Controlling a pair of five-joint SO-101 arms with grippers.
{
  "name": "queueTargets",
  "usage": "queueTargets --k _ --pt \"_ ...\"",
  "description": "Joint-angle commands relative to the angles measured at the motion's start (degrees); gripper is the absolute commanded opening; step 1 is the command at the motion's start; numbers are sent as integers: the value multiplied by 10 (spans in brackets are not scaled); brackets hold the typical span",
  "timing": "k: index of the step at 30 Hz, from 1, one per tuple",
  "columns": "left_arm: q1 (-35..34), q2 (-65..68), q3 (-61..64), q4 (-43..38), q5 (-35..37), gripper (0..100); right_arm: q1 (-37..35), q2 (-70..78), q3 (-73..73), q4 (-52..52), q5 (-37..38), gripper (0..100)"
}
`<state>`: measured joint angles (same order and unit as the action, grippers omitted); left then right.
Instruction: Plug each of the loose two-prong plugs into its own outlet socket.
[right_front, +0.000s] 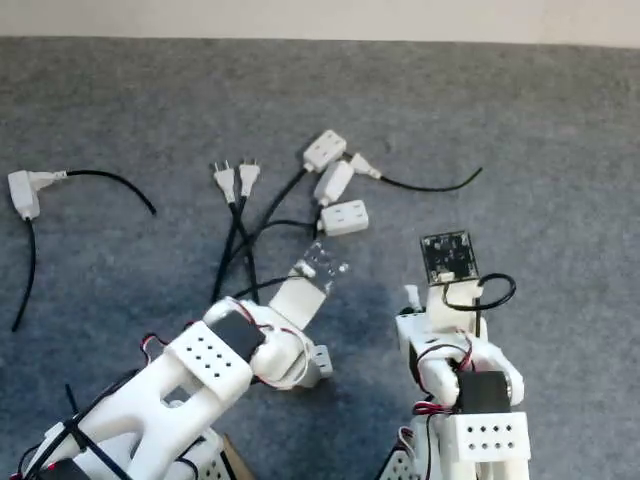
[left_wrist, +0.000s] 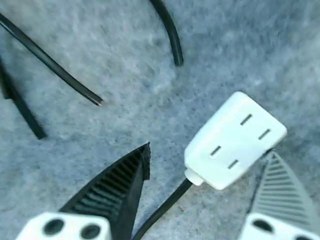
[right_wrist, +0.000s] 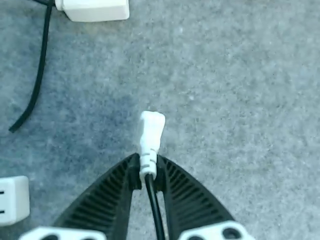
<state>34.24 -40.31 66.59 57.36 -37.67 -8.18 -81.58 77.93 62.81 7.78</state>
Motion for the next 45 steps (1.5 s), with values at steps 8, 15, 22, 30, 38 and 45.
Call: queueTargets --k 8,15,22,30,38,45 --pt "6 2 8 -33 -17 241 -23 -9 -4 2 8 5" --pt "5 38 -4 -81 11 130 -24 -9 -4 2 8 5" --pt "8 262 -183 -113 18 128 -27 -9 -3 2 8 5" --pt "11 407 -408 -37 38 127 -27 -9 -1 2 21 5" --pt "37 401 -457 -15 62 131 -27 -9 -2 2 21 5" --pt "24 395 -460 24 69 284 -27 -9 -2 2 23 5"
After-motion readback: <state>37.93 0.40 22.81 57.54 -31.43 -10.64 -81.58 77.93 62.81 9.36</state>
